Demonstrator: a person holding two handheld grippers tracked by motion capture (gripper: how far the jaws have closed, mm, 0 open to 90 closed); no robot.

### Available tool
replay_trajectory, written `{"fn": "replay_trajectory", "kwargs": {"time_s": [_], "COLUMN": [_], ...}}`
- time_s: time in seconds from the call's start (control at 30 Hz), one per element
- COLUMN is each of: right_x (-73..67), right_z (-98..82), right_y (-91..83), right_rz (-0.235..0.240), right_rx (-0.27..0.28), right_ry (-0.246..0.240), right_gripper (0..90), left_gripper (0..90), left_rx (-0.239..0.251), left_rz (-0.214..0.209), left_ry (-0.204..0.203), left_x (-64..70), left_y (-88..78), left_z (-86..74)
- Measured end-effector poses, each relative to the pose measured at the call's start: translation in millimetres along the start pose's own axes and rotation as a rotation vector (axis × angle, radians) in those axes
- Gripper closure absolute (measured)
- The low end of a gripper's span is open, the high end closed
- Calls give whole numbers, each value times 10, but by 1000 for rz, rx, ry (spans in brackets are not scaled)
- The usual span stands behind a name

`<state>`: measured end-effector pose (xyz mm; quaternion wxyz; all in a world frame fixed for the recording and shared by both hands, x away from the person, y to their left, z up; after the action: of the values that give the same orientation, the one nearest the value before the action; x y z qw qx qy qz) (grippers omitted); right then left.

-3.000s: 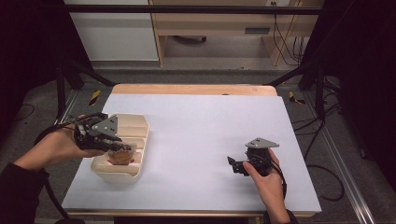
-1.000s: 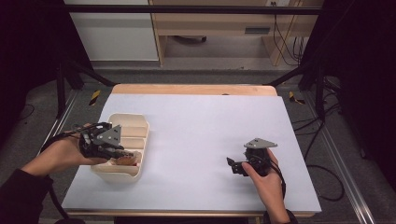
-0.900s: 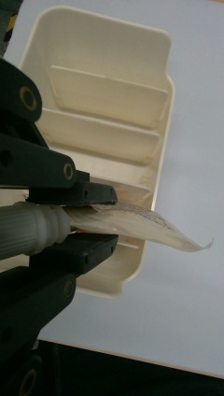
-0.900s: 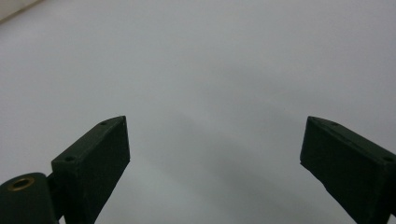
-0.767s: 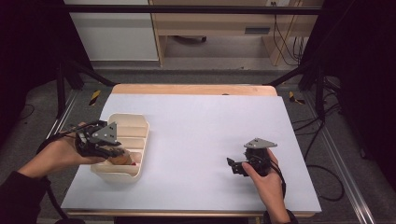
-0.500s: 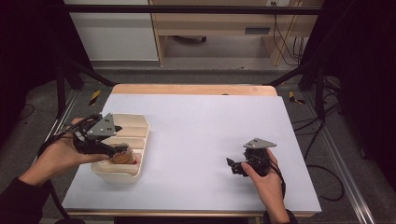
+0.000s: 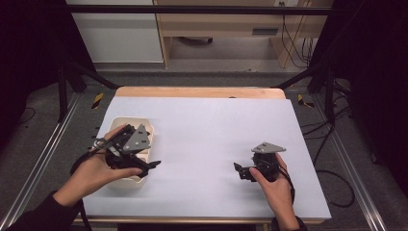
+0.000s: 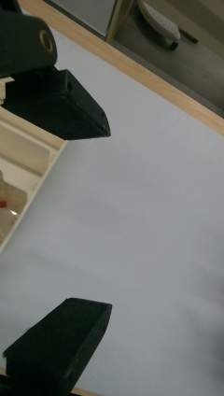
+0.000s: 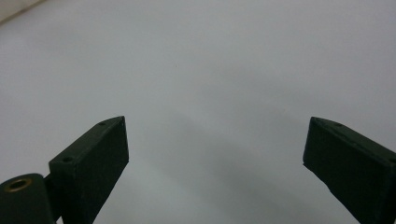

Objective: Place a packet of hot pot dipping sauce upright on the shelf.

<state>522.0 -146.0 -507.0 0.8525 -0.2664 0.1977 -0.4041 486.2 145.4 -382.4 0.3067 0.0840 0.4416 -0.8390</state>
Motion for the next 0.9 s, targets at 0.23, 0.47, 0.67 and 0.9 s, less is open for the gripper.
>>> {"fn": "replay_trajectory", "kwargs": {"time_s": [0.23,0.47,0.67,0.9], "right_x": [11,25,21,27], "right_z": [-4,-3,-3,-4], "right_y": [-6,-16,-14,-19], "right_rz": [-1,-3,-2,-4], "right_rx": [0,3,3,3], "right_ry": [3,7,4,8], "right_gripper": [73,73,73,73], "left_gripper": [113,115,112,111], "left_rx": [48,35,11,-4], "left_rz": [-60,-41,-48,-69], "left_ry": [-27,-86,-89,-102], "left_x": [286,513,692,828], "left_y": [171,468,701,900], "left_z": [147,47,-34,-60]}}
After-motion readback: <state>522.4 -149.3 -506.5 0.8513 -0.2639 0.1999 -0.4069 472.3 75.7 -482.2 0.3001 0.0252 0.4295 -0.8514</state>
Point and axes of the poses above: each handheld gripper's, and its own axes: y roughly forward along the jaws, z roughly out of its top, x roughly to its right, the point moved 10 cm from there along y, roughly forward along the jaws, and after that the axes turned 7 degrees about z, right-handed, at the moved point
